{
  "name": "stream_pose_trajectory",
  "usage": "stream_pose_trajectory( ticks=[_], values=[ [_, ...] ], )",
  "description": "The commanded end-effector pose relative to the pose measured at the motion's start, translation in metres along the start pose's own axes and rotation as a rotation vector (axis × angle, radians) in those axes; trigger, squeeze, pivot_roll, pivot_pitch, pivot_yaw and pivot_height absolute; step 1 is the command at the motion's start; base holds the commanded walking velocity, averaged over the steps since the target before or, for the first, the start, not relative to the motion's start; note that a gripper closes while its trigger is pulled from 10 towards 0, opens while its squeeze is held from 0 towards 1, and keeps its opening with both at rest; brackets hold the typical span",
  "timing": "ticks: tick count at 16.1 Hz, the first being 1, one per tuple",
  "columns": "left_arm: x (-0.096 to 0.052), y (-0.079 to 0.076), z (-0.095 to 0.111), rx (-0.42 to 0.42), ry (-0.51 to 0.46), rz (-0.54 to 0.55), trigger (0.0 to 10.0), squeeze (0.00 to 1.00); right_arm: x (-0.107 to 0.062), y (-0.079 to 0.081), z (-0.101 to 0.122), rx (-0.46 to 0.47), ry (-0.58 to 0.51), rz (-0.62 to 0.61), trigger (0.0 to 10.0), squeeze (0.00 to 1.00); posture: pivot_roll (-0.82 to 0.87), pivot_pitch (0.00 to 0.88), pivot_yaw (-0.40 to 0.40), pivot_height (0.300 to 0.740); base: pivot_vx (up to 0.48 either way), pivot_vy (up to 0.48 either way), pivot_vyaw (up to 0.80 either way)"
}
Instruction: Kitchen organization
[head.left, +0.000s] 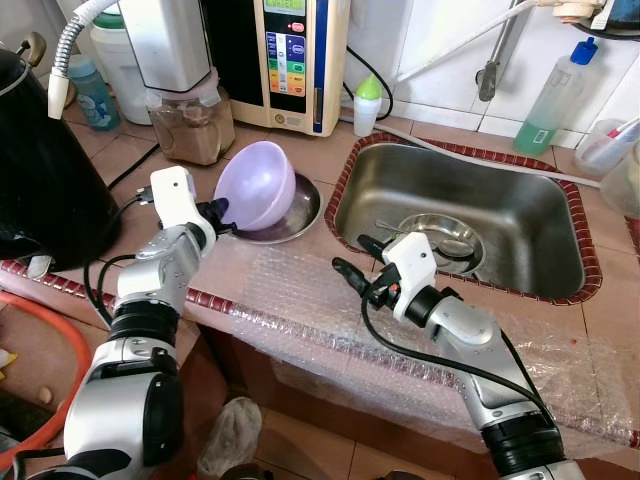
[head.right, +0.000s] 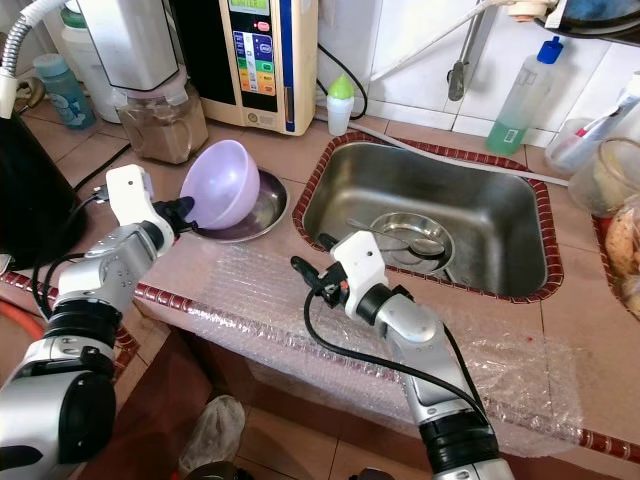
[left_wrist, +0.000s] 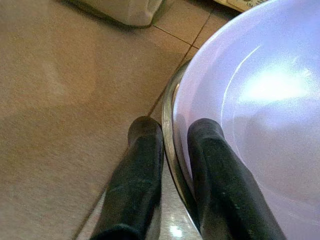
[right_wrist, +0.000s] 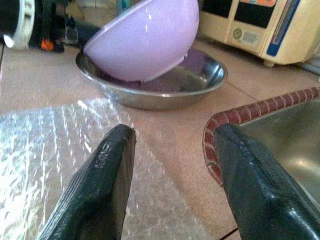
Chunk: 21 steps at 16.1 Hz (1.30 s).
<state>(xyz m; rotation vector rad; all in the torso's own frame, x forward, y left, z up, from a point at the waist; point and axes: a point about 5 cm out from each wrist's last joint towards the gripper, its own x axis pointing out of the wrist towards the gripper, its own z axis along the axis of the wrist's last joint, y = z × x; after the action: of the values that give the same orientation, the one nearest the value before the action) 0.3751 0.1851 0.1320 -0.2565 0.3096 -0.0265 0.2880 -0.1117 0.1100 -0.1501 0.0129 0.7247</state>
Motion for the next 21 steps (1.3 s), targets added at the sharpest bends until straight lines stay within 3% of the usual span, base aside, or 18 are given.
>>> stream_pose_trajectory(
  ticks=[1, 4, 7, 11, 14, 17, 21],
  values=[
    [-0.001, 0.006, 0.001, 0.037, -0.009, 0.013, 0.0, 0.00, -0.001, -0.002, -0.003, -0.009, 0.022, -0.009, 10.0, 0.00, -0.04, 0.000, 0.018, 0.740, 0.000, 0.000, 0.00],
    [-0.003, 0.009, 0.016, 0.044, -0.100, 0.030, 0.0, 0.00, -0.001, -0.004, -0.004, -0.016, 0.026, -0.024, 10.0, 0.00, -0.04, 0.000, 0.019, 0.740, 0.000, 0.000, 0.00],
    [-0.007, -0.013, 0.038, 0.147, -0.243, -0.043, 0.0, 0.00, 0.000, -0.012, -0.001, -0.001, -0.005, -0.098, 10.0, 0.00, -0.04, 0.000, 0.016, 0.740, 0.000, 0.000, 0.00],
    [-0.008, -0.038, 0.031, 0.212, -0.245, -0.158, 0.0, 0.00, 0.002, -0.025, 0.011, 0.071, -0.073, -0.180, 10.0, 0.00, -0.04, 0.000, 0.016, 0.740, 0.000, 0.000, 0.00],
    [-0.007, -0.035, 0.018, 0.232, -0.196, -0.139, 0.0, 0.00, 0.003, -0.026, 0.009, 0.063, -0.065, -0.187, 10.0, 0.00, -0.04, 0.000, 0.016, 0.740, 0.000, 0.000, 0.00],
    [-0.008, -0.020, 0.014, 0.263, -0.173, -0.093, 0.0, 0.00, 0.001, -0.027, 0.004, 0.061, -0.042, -0.203, 10.0, 0.00, -0.04, 0.000, 0.024, 0.740, 0.000, 0.000, 0.00],
    [-0.013, -0.001, -0.006, 0.350, -0.085, -0.056, 0.0, 0.00, 0.000, -0.030, 0.003, 0.048, -0.028, -0.211, 10.0, 0.00, -0.04, 0.000, 0.020, 0.740, 0.000, 0.000, 0.00]
  ],
)
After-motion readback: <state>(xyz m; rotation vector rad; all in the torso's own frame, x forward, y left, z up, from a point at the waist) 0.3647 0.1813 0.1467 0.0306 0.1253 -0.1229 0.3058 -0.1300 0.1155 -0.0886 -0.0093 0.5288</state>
